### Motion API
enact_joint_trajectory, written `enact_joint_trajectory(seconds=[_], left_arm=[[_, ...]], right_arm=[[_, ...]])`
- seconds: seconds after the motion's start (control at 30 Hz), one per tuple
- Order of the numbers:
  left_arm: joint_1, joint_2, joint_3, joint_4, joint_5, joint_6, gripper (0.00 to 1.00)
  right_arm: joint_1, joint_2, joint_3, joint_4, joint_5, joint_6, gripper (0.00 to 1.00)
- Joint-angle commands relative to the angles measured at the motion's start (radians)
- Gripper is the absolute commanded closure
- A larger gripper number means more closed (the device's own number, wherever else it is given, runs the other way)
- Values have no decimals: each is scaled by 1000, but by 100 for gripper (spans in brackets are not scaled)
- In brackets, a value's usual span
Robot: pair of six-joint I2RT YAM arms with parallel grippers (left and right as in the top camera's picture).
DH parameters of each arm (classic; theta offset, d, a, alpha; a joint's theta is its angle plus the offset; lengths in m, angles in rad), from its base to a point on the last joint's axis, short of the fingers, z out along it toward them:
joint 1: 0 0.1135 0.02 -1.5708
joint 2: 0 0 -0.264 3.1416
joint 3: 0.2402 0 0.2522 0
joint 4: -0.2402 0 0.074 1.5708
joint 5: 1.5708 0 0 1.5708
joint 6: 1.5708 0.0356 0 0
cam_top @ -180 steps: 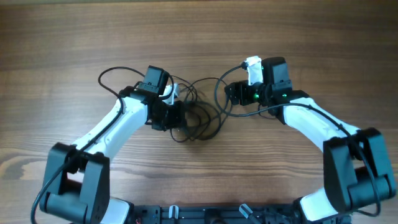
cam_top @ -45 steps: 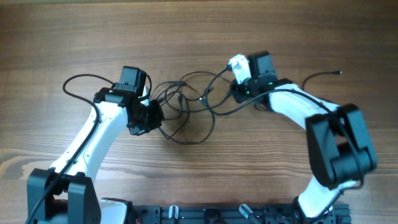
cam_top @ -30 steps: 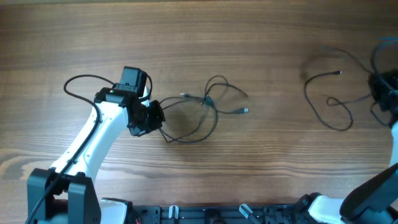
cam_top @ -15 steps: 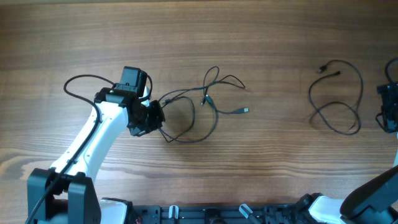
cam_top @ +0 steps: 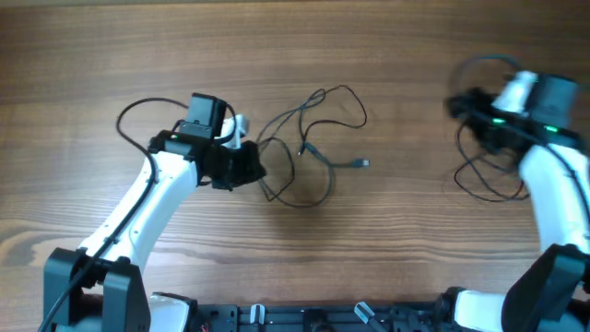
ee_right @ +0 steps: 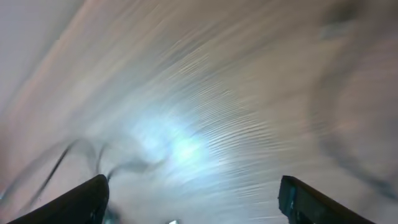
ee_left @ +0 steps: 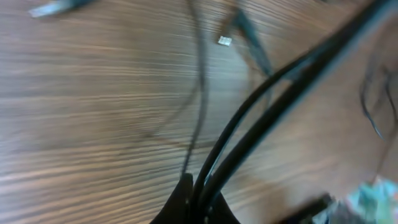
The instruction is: Untangle cables
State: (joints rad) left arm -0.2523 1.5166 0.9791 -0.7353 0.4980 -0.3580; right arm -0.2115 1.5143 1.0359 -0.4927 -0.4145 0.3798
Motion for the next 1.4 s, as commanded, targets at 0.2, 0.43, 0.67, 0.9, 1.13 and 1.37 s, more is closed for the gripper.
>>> enact_joint_trajectory(seconds=[0.2, 0.43, 0.67, 0.9, 1.13, 1.37], left_arm=[[-142, -15, 1, -17, -20, 75, 93], [-249, -15, 1, -19, -21, 75, 95], [-290, -15, 1, -20, -21, 74, 95], [-290, -15, 1, -24, -38, 74, 87], [-290, -15, 1, -69, -107, 75, 91], [-290, -15, 1, -91, -145, 93, 96]], right_arm=[[504, -12, -4, 91, -3, 114, 4], [546, 65, -4, 159, 64, 387, 9], [546, 190, -4, 256, 53, 405, 73], [545, 186, -2, 254, 31, 316, 96], [500, 86, 197, -6, 23, 64, 96], [242, -121, 459, 237, -500, 234, 96]])
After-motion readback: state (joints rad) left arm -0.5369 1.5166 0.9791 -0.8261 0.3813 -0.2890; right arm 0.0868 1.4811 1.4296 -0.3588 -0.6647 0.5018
